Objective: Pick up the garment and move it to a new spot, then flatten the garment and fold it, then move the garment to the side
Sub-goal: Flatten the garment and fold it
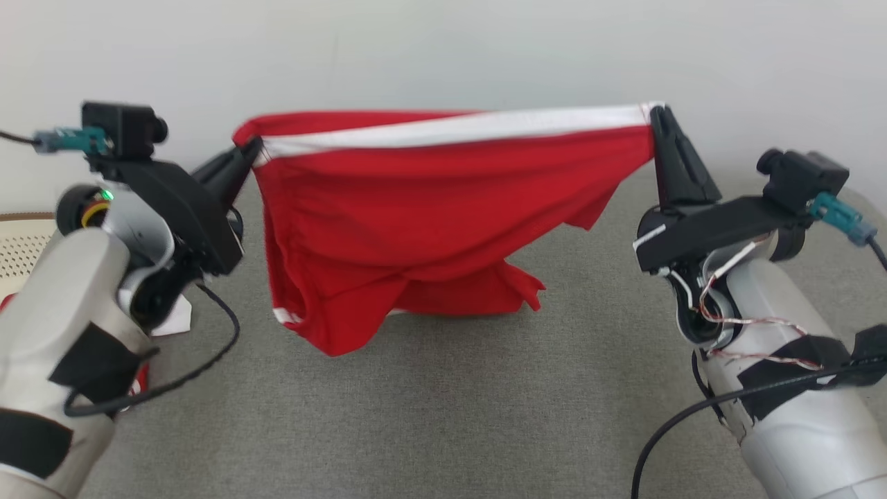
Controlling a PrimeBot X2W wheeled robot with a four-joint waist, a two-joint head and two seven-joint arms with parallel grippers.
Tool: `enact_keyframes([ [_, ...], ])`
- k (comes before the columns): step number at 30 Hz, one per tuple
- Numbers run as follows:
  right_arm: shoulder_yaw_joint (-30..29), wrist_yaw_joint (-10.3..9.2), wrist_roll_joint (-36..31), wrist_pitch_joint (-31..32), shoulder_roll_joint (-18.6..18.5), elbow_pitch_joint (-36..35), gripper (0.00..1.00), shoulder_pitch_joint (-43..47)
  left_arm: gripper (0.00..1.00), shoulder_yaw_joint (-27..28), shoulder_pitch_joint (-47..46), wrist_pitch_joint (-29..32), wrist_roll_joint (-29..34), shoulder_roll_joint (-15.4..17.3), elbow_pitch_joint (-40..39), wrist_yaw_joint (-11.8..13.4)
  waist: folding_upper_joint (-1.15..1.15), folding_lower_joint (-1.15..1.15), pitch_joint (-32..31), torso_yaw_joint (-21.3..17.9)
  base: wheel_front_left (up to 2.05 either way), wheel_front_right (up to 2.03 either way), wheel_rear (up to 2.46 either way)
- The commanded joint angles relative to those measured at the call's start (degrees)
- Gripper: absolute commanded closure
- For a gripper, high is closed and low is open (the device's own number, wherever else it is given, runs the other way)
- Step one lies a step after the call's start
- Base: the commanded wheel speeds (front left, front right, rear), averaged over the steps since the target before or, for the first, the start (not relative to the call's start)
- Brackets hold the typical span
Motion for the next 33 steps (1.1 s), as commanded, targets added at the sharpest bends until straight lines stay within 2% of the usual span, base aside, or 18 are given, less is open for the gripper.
enact_keyframes([
  [1, -0.2, 0.0, -0.4, 0.0, -0.1, -0.1, 1.0, -0.8, 1.0, -0.3, -0.7, -0.2, -0.7, 0.5, 0.3, 0.0, 0.0, 0.01, 0.0, 0.0, 0.0, 0.0, 0.0],
  [5, -0.9, 0.0, -2.1, 0.0, -0.4, 1.1, 1.0, -4.6, 1.0, -3.5, -5.6, -0.2, -4.9, 1.3, 0.8, 0.0, 0.0, 0.01, 0.7, -0.1, 0.0, 0.0, 0.0],
  [8, -0.6, 0.0, -3.3, 0.0, -0.6, 2.6, 1.0, -7.3, 1.0, -5.1, -7.8, 2.2, -9.3, 1.1, 1.1, 0.0, 0.0, 0.01, 2.0, -0.1, 0.0, 0.0, 0.0],
  [11, -0.3, 0.0, -3.8, 0.0, -0.8, 4.6, 1.0, -11.2, 1.0, -6.7, -11.3, 5.0, -12.9, 1.3, 0.0, 0.0, 0.0, 0.01, 5.0, 0.0, 0.0, 0.0, 0.0],
  [14, -0.5, 0.0, -4.6, 0.0, -1.0, 6.7, 1.0, -15.8, 1.0, -7.9, -14.9, 4.1, -13.9, 1.2, 0.0, 0.0, 0.0, 0.01, 9.4, 0.2, 0.0, 0.0, 0.0],
  [20, 0.3, 0.0, -8.1, 0.0, -1.3, 11.6, 1.0, -29.4, 1.0, -10.0, -25.9, -6.5, -8.1, -0.1, 4.2, 0.0, 0.0, 0.01, 20.1, 0.2, 0.0, 0.0, 0.0],
  [26, -4.0, 0.0, -13.5, 0.0, 0.3, 14.2, 1.0, -42.8, 1.0, -11.0, -36.7, -20.0, -3.1, -2.4, 10.4, 0.0, 0.0, 0.01, 27.7, -1.3, 0.0, 0.0, 0.0],
  [29, -6.8, 0.0, -16.0, 0.0, 0.8, 14.5, 1.0, -46.5, 1.0, -11.9, -39.8, -22.8, -2.8, -3.4, 11.3, 0.0, 0.0, 0.01, 29.8, -2.1, 0.0, 0.0, 0.0],
  [33, -9.7, 0.0, -17.4, 0.0, 0.6, 13.9, 1.0, -46.7, 1.0, -14.2, -38.9, -24.0, -5.2, -2.5, 10.1, 0.0, 0.0, 0.01, 31.5, -3.2, 0.0, 0.0, 0.0],
])
